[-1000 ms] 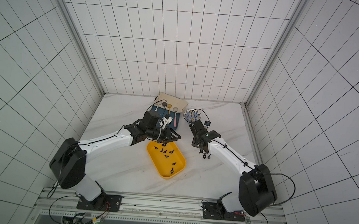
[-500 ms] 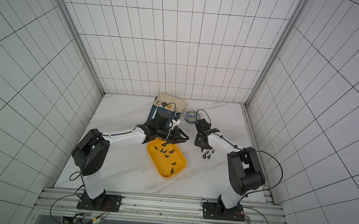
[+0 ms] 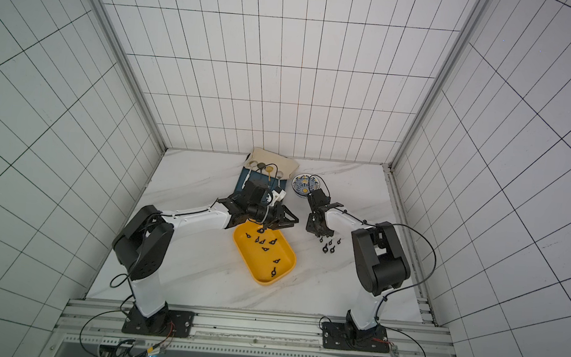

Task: Take out the wing nut from the storage box
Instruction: Place the wing nut at the center of the board, then pick up the wing nut from the storage box.

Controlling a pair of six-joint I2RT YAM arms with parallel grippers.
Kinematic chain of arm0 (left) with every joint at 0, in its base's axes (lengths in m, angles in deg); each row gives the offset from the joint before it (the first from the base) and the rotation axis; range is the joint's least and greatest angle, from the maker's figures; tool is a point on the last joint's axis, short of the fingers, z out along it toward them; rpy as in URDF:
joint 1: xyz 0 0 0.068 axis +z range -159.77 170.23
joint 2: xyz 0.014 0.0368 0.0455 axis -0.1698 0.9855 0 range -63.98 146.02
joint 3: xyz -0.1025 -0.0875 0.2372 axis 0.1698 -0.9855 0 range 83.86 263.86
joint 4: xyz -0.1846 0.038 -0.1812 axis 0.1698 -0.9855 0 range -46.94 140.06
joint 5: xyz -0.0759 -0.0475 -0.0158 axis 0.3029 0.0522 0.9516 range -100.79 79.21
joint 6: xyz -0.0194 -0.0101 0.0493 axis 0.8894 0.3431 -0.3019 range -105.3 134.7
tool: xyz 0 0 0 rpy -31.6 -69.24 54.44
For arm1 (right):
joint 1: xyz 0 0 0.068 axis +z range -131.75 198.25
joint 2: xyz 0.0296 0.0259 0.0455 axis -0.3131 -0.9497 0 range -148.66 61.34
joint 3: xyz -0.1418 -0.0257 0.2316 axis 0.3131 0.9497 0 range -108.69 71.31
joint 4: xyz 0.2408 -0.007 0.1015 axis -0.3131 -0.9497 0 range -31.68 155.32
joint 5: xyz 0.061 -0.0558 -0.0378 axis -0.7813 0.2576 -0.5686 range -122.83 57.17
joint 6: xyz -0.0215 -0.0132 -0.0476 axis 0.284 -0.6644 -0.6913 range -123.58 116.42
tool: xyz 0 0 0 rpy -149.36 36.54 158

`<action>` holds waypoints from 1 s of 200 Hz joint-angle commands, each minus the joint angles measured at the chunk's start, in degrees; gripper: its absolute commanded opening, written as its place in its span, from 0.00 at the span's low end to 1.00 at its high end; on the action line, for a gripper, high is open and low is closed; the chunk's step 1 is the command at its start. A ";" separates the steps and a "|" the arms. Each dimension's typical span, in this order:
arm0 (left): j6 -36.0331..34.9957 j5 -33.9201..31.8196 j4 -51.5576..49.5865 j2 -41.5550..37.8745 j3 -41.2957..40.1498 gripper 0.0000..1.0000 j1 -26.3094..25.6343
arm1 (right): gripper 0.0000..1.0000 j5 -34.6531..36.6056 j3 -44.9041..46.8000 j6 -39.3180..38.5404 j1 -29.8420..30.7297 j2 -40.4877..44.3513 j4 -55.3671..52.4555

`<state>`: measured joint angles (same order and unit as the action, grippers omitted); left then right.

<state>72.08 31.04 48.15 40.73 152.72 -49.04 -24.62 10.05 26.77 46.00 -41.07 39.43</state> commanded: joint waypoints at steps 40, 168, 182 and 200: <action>-1.41 0.54 1.38 -1.96 -1.70 0.36 0.75 | 0.12 0.45 -2.54 -0.86 -0.24 -0.67 -0.91; -6.01 0.85 -7.50 -20.67 -15.44 0.38 16.27 | 0.23 0.32 -7.33 -2.71 20.02 14.30 -7.64; -7.35 1.15 -9.72 -23.21 -17.67 0.39 19.50 | 0.23 -1.91 -8.50 -2.37 23.47 12.30 -7.11; -9.57 1.12 -14.08 -25.25 -19.36 0.39 22.44 | 0.23 -4.60 -9.84 -4.31 26.69 9.18 -6.11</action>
<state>66.95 31.69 40.92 17.82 135.78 -29.28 -25.80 3.28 24.23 69.34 -27.87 34.53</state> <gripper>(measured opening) 0.388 0.228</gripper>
